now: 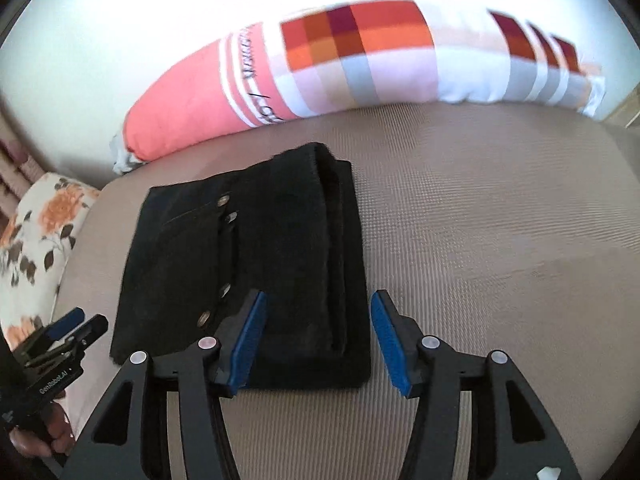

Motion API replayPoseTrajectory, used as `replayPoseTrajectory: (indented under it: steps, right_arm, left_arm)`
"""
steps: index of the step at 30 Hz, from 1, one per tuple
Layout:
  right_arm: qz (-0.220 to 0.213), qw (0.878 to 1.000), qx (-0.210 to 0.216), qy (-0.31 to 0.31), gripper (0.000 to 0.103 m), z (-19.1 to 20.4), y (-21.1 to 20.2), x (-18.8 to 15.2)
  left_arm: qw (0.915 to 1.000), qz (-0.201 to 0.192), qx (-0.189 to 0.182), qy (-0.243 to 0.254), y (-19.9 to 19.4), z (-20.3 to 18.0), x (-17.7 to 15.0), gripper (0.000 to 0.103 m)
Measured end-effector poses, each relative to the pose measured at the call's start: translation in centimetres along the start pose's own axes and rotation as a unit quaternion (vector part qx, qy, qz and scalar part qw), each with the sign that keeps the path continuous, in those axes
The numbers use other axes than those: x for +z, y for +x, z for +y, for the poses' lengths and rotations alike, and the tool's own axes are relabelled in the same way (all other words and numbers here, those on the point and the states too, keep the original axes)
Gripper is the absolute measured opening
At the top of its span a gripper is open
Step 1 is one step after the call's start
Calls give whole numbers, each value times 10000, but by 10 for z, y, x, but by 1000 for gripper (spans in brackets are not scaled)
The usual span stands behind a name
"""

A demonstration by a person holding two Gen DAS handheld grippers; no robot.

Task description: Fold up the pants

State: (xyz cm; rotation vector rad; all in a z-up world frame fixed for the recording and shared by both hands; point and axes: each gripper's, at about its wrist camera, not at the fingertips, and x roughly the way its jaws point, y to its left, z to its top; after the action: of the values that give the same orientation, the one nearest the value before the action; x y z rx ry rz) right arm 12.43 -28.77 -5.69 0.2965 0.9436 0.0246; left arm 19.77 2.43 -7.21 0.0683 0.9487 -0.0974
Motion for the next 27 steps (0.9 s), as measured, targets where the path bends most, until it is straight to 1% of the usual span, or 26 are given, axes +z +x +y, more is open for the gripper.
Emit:
replayPoseTrajectory:
  steps: [2,4,6,7,8,12,13,18,20,24,27]
  right_arm:
    - [-89,9999,-41,-120,52,9,-13,-10]
    - [-177,9993,-128,-287,53,20,-28,-22]
    - [-260,9986,-218,-411,58,31,-38,-32]
    - [-306,9981,-259,-463,66,36,-45,-38]
    - [-353,9978,-283,-492,70,40,-50,-43]
    - [-538,9958,-371,-637,71,57,-67,-61]
    - [-566,9957,-370,-637,72,59,-71,-65]
    - [-729,9935,-408,-779,75,75,-86,-79]
    - [-809,9914,-488,-905,78,82,-90,-84]
    - [-809,9912,-432,-956,80,90,-95,-94]
    - [-797,9914,-472,-928,81,92,-95,-99]
  left_arm:
    - [10000,-50,32,-50,-14,-1,-9,66]
    - [9999,-80,76,-97,-29,-2,-20,68]
    - [9997,-166,95,-129,-42,-4,-28,70]
    - [9996,-228,137,-123,-50,-5,-33,72]
    - [9994,-255,201,-122,-56,-6,-37,73]
    - [9979,-466,453,-79,-80,-9,-52,75]
    - [9977,-498,455,-91,-85,-9,-55,75]
    - [9972,-575,459,-155,-100,-6,-67,76]
    - [9969,-587,491,-192,-103,-5,-72,76]
    - [9965,-570,555,-244,-105,-3,-79,76]
    - [9960,-597,631,-229,-106,-3,-84,76]
